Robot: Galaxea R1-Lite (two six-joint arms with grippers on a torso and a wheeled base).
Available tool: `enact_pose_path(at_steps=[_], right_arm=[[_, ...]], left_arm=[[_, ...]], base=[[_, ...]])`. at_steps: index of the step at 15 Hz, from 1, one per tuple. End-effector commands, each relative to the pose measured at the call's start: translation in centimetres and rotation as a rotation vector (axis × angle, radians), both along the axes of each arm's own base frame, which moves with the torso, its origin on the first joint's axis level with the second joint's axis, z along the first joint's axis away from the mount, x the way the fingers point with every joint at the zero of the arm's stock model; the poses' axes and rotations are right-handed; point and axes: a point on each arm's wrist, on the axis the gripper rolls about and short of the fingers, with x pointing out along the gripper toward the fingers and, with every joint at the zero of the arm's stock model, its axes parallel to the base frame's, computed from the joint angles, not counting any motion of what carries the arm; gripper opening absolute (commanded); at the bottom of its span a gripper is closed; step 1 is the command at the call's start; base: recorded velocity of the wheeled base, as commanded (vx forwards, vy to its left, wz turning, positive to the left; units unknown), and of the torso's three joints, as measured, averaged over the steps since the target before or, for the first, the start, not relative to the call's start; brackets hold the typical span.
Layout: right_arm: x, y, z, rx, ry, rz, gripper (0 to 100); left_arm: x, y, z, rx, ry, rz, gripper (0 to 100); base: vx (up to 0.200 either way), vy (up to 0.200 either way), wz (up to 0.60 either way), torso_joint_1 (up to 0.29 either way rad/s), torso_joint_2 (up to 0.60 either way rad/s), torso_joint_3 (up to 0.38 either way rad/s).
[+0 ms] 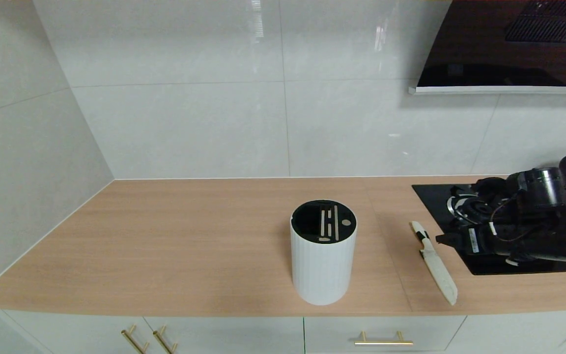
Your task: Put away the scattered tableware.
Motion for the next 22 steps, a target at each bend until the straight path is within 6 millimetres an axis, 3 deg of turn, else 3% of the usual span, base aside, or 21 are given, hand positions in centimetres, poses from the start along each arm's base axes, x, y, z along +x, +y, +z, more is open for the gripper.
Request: enact_pose_path(at_steps=[1, 7, 9, 22], right_arm=[[2.2, 0.2, -5.0, -0.023, 0.094, -0.01, 100], [4.2, 0.7, -9.4, -0.03, 0.084, -0.012, 100], [5.3, 0.9, -12.0, -0.029, 0.044, -0.014, 100], [7.9, -0.7, -15.2, -0.031, -0.072, -0.087, 100]], left_arm=[[0.0, 0.0, 0.0, -0.001, 0.0, 0.0, 100], [0.0, 0.0, 0.0, -0.001, 0.0, 0.0, 100], [0.0, 0.0, 0.0, -0.001, 0.0, 0.0, 100], [0.0, 0.0, 0.0, -0.001, 0.0, 0.0, 100]], base=[[0.0, 0.0, 0.0, 0.0, 0.0, 0.0], [0.0, 0.0, 0.0, 0.0, 0.0, 0.0], [0.0, 0.0, 0.0, 0.0, 0.0, 0.0], [0.0, 0.0, 0.0, 0.0, 0.0, 0.0]])
